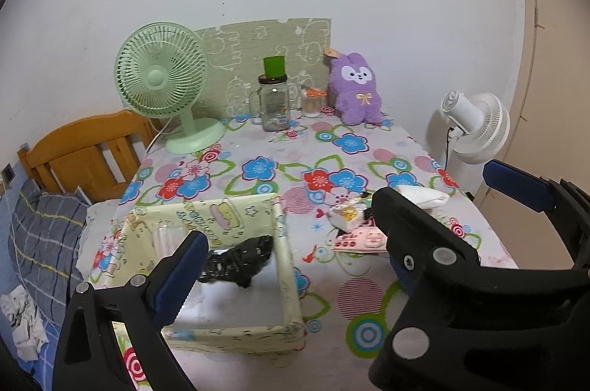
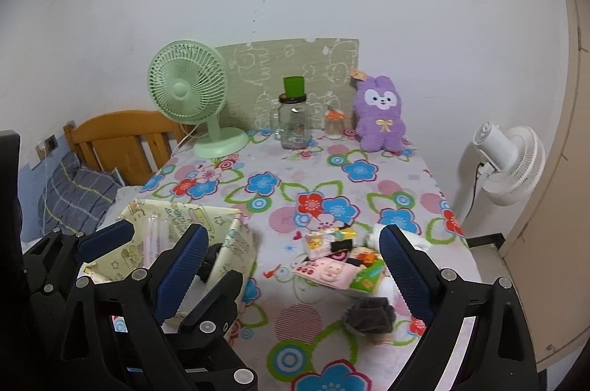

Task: Organize soft objects
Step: 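Withdraw both tools from the box toward the grey sock, then grasp the grey sock with the left tool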

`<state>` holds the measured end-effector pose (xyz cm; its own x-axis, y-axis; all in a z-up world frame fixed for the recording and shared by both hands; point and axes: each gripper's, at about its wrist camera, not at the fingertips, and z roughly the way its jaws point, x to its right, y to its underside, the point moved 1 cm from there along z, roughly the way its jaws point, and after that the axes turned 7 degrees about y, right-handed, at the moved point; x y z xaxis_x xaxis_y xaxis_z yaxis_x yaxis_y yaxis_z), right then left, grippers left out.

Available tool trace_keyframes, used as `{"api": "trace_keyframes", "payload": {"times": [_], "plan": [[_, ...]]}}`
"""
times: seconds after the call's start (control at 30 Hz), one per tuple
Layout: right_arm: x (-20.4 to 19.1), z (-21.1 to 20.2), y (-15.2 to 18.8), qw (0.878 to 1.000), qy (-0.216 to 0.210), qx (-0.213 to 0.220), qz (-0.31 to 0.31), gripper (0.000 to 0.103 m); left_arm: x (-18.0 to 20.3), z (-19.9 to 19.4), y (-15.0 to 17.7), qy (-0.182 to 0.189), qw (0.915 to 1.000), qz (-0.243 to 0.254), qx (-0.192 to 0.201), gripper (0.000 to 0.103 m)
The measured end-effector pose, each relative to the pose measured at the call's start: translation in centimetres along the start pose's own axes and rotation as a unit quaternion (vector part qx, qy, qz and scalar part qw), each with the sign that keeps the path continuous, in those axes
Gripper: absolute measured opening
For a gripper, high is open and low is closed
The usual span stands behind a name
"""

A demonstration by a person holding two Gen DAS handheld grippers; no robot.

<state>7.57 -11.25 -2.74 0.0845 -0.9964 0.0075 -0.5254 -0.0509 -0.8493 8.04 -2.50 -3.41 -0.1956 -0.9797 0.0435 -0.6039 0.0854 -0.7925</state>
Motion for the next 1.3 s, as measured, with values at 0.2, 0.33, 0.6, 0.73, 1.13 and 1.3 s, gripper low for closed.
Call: {"api": "trace_keyframes", "payload": {"times": [0.2, 0.33, 0.6, 0.73, 1.13, 1.3], "plan": [[1.7, -0.3, 0.6, 1.000, 0.005, 0.003, 0.009, 0.096, 1.6, 0.5, 0.2, 0.012, 0.9999, 0.006, 0.004, 0.100], [2.8, -0.2, 1.2, 1.000, 0.010, 0.002, 0.012, 0.096, 2.6, 1.2, 0.5, 0.023, 0.9997, 0.010, -0.001, 0.100], [5.1, 1.1, 2.7, 0.999, 0.019, -0.010, 0.026, 0.096, 4.3, 3.3, 1.2, 0.043, 0.9988, 0.018, -0.016, 0.100], [6.0, 1.7, 3.5, 0.999, 0.027, -0.014, 0.031, 0.095, 4.9, 4.4, 1.6, 0.050, 0.9983, 0.021, -0.024, 0.100], [8.2, 4.3, 6.1, 0.997, 0.043, -0.045, 0.049, 0.091, 6.5, 7.1, 3.6, 0.067, 0.9954, 0.034, -0.060, 0.100], [8.9, 5.6, 7.2, 0.995, 0.042, -0.066, 0.057, 0.089, 7.1, 8.3, 4.1, 0.072, 0.9936, 0.040, -0.076, 0.099]]}}
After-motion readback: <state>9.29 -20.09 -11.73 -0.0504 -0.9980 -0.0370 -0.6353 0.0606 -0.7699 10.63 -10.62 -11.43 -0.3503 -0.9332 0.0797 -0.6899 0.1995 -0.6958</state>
